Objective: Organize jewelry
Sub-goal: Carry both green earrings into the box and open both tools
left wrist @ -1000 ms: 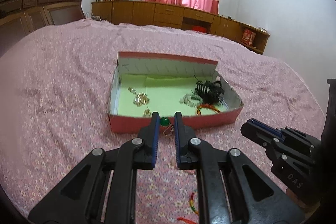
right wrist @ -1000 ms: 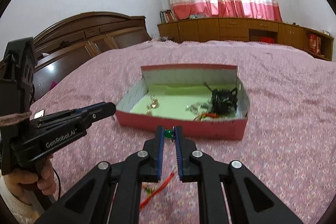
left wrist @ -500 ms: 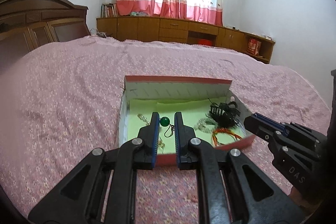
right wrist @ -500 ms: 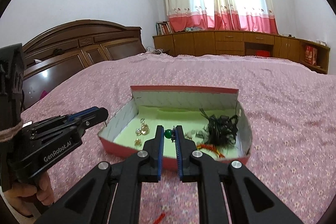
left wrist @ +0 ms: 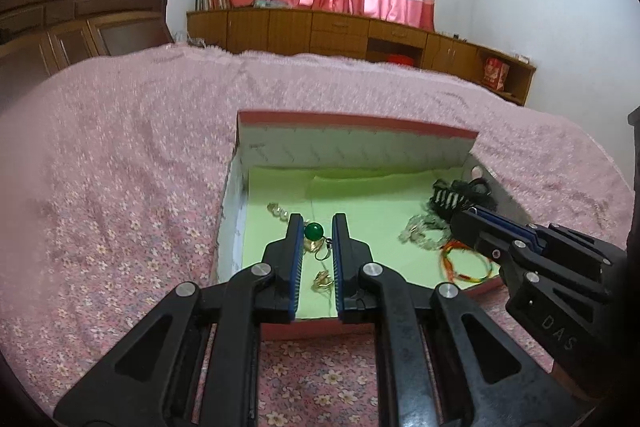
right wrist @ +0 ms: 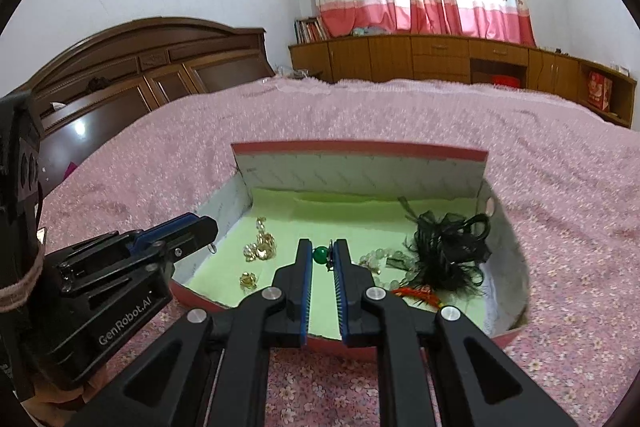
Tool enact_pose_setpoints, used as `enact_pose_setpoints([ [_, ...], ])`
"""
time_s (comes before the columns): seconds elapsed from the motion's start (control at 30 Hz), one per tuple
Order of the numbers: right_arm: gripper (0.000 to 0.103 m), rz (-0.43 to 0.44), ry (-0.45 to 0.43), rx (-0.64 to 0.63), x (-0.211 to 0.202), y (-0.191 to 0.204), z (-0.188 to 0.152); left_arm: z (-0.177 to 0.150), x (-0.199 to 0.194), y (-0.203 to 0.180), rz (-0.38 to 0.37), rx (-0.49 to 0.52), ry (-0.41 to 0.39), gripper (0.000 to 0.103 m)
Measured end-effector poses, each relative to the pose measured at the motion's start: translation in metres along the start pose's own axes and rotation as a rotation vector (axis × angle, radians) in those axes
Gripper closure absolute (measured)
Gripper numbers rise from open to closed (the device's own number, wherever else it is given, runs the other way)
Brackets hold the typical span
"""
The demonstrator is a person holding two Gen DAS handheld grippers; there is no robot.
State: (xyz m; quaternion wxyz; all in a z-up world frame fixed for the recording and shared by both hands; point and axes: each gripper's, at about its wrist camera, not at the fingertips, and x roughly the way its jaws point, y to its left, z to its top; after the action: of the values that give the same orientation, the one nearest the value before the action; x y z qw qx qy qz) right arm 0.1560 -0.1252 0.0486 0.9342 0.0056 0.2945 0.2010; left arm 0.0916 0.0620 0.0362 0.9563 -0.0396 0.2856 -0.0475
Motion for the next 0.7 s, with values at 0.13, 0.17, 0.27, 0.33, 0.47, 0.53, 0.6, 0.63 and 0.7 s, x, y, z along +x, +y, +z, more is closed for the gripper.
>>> enact_pose_setpoints([
  [0.13,0.091,0.009,0.051,0.019,0.015,-0.004,-0.004,-0.002,0.014,0.004,0.013,-0.008,0.049,0.097],
  [0.17,0.091,0.011,0.067,0.024,0.019,-0.005,-0.006,-0.003,0.017,0.004,0.018,-0.008,0.060,0.097],
  [0.27,0.091,0.013,0.097,0.042,0.026,-0.011,-0.008,-0.005,0.026,0.008,0.025,-0.019,0.091,0.097],
  [0.33,0.091,0.014,0.112,0.050,0.030,-0.013,-0.008,-0.006,0.027,0.009,0.032,-0.023,0.099,0.097],
  [0.47,0.091,0.019,0.126,0.054,0.033,-0.014,-0.008,-0.006,0.028,0.008,0.034,-0.018,0.108,0.097],
  [0.53,0.090,0.022,0.127,0.064,0.033,-0.015,-0.008,-0.005,0.031,0.006,0.034,-0.009,0.120,0.096],
  [0.6,0.088,0.025,0.127,0.071,0.031,-0.016,-0.007,-0.003,0.032,0.006,0.033,-0.008,0.127,0.095],
  [0.63,0.086,0.028,0.123,0.076,0.030,-0.017,-0.007,-0.003,0.032,0.006,0.032,-0.009,0.129,0.095],
  [0.7,0.083,0.035,0.111,0.083,0.026,-0.018,-0.005,-0.003,0.030,0.006,0.031,-0.014,0.129,0.093],
])
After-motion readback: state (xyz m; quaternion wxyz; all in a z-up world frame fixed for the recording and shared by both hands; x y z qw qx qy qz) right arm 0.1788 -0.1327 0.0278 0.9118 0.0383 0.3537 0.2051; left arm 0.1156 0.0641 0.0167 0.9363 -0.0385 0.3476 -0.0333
